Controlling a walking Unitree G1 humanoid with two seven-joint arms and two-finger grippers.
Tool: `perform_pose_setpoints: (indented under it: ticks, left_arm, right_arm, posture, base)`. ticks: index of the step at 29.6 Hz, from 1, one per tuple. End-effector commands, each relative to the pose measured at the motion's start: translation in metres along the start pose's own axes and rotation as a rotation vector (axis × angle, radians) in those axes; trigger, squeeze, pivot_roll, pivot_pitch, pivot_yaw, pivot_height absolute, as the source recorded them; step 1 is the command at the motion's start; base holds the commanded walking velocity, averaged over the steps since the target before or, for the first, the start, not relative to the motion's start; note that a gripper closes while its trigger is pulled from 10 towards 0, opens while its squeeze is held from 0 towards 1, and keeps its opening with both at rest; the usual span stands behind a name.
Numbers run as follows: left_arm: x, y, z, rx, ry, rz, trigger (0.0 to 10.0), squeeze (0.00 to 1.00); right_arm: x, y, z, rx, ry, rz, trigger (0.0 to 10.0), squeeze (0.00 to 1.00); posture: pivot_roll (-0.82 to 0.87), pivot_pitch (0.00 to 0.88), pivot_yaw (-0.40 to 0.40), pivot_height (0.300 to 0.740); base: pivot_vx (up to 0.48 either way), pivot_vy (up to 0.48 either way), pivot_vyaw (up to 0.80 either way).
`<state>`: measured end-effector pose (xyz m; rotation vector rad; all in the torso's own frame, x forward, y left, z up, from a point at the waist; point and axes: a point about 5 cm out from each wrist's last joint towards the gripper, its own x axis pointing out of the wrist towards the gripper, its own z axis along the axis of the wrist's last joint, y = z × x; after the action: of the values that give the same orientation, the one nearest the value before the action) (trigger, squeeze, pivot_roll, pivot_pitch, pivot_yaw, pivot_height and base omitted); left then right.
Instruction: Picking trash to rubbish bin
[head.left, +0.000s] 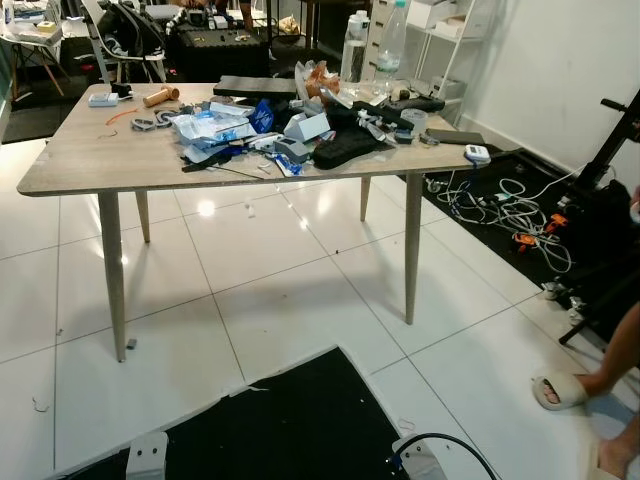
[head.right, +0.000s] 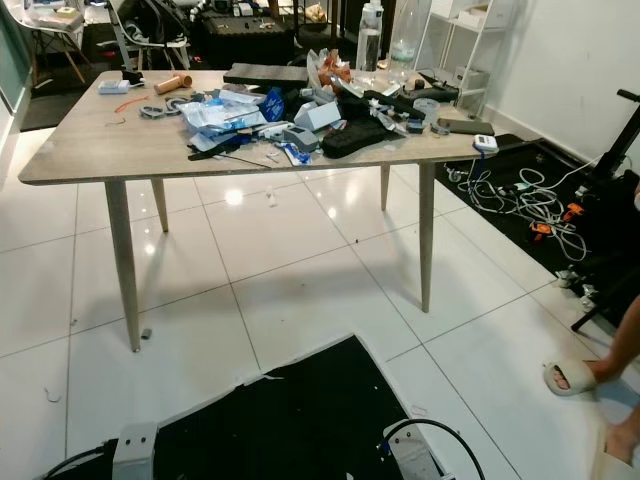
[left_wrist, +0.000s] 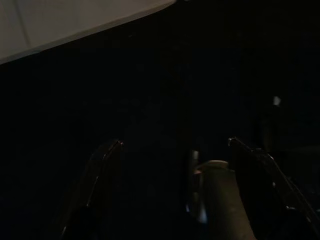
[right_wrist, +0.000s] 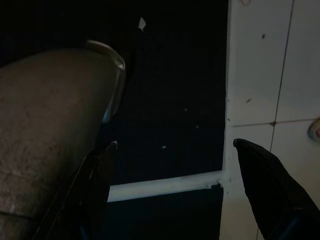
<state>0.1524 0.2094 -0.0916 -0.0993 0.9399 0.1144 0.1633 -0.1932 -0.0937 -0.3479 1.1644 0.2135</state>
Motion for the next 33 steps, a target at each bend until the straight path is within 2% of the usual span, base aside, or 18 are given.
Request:
perform_pose_setpoints:
  ticks: [1, 11, 14, 15, 16, 17, 18, 21, 22, 23, 24, 25, 27, 28, 30, 31, 33]
  left_arm:
    - [0.0, -0.003, -0.003, -0.004, 0.005, -0.013, 10.0, 0.0]
    - [0.002, -0.008, 0.005, -0.016, -0.029, -0.037, 10.0, 0.0]
    - [0.003, -0.009, 0.015, -0.007, -0.067, -0.049, 10.0, 0.0]
    - [0.006, -0.011, 0.03, 0.001, -0.122, -0.072, 10.0, 0.0]
    - [0.006, -0.011, 0.03, 0.001, -0.122, -0.072, 10.0, 0.0]
    - [0.007, -0.015, 0.042, 0.008, -0.169, -0.1, 10.0, 0.0]
    - [0.007, -0.015, 0.042, 0.008, -0.169, -0.1, 10.0, 0.0]
    - [0.009, -0.023, 0.067, 0.022, -0.261, -0.145, 10.0, 0.0]
    - [0.009, -0.023, 0.067, 0.022, -0.261, -0.145, 10.0, 0.0]
    - [0.008, -0.035, 0.096, 0.016, -0.382, -0.212, 10.0, 0.0]
    - [0.006, -0.04, 0.109, 0.013, -0.438, -0.244, 10.0, 0.0]
    - [0.006, -0.04, 0.109, 0.013, -0.438, -0.244, 10.0, 0.0]
    - [0.001, -0.052, 0.136, -0.019, -0.56, -0.329, 10.0, 0.0]
    - [0.001, -0.052, 0.136, -0.019, -0.56, -0.329, 10.0, 0.0]
    - [-0.016, -0.071, 0.177, -0.093, -0.765, -0.541, 10.0, 0.0]
    - [-0.016, -0.071, 0.177, -0.093, -0.765, -0.541, 10.0, 0.0]
    - [-0.046, -0.089, 0.213, -0.108, -0.964, -0.79, 10.0, 0.0]
  right_arm:
    - [0.0, 0.004, 0.004, 0.005, -0.02, 0.011, 10.0, 0.0]
    - [0.0, 0.003, 0.003, 0.003, -0.02, 0.005, 10.0, 0.0]
    - [0.0, 0.002, 0.003, -0.003, -0.016, 0.004, 10.0, 0.0]
    - [0.0, 0.002, 0.001, -0.018, -0.007, 0.002, 10.0, 0.0]
    - [0.0, 0.002, 0.001, -0.018, -0.007, 0.002, 10.0, 0.0]
    - [0.0, 0.002, 0.001, -0.047, -0.003, 0.005, 10.0, 0.0]
    - [0.0, 0.002, 0.001, -0.047, -0.003, 0.005, 10.0, 0.0]
    - [0.0, 0.002, 0.001, -0.028, -0.003, 0.006, 10.0, 0.0]
    - [0.0, 0.002, 0.001, -0.028, -0.003, 0.006, 10.0, 0.0]
    - [0.0, 0.001, 0.002, -0.023, -0.009, 0.005, 10.0, 0.0]
    - [0.0, 0.001, 0.002, -0.021, -0.013, 0.006, 10.0, 0.0]
    - [0.0, 0.001, 0.002, -0.021, -0.013, 0.006, 10.0, 0.0]
    - [0.0, 0.0, 0.003, -0.03, -0.02, 0.001, 10.0, 0.0]
    - [0.0, 0.0, 0.003, -0.03, -0.02, 0.001, 10.0, 0.0]
    - [0.0, 0.0, 0.003, -0.028, -0.018, 0.001, 10.0, 0.0]
    - [0.0, 0.0, 0.003, -0.028, -0.018, 0.001, 10.0, 0.0]
    - [0.0, -0.001, 0.002, -0.032, -0.013, 0.003, 10.0, 0.0]
  posture:
    - [0.04, 0.019, 0.036, 0.74]
    - [0.04, 0.02, 0.033, 0.74]
    - [0.04, 0.02, 0.031, 0.74]
    - [0.04, 0.02, 0.032, 0.74]
    - [0.04, 0.02, 0.032, 0.74]
    - [0.04, 0.02, 0.032, 0.74]
    - [0.04, 0.02, 0.032, 0.74]
    - [0.04, 0.014, 0.031, 0.74]
    - [0.04, 0.014, 0.031, 0.74]
    - [0.04, 0.014, 0.03, 0.74]
    - [0.04, 0.014, 0.03, 0.74]
    - [0.04, 0.014, 0.03, 0.74]
    - [0.04, 0.014, 0.029, 0.74]
    - [0.04, 0.014, 0.029, 0.74]
    - [0.04, 0.016, 0.027, 0.74]
    - [0.04, 0.016, 0.027, 0.74]
    - [0.04, 0.021, 0.027, 0.74]
  base:
    - [0.375, 0.0, 0.0]
    - [0.382, 0.0, 0.0]
    - [0.391, 0.0, 0.0]
    - [0.394, 0.0, 0.0]
    - [0.394, 0.0, 0.0]
    - [0.394, 0.0, -0.48]
    - [0.394, 0.0, -0.48]
    - [0.395, 0.0, -0.79]
    - [0.398, 0.0, -0.79]
    - [0.394, 0.0, -0.79]
    - [0.394, 0.0, -0.79]
    - [0.394, 0.0, -0.79]
    - [0.394, 0.0, -0.4]
    - [0.394, 0.0, -0.4]
    - [0.392, 0.0, 0.0]
    - [0.39, 0.0, 0.0]
    - [0.379, 0.0, 0.0]
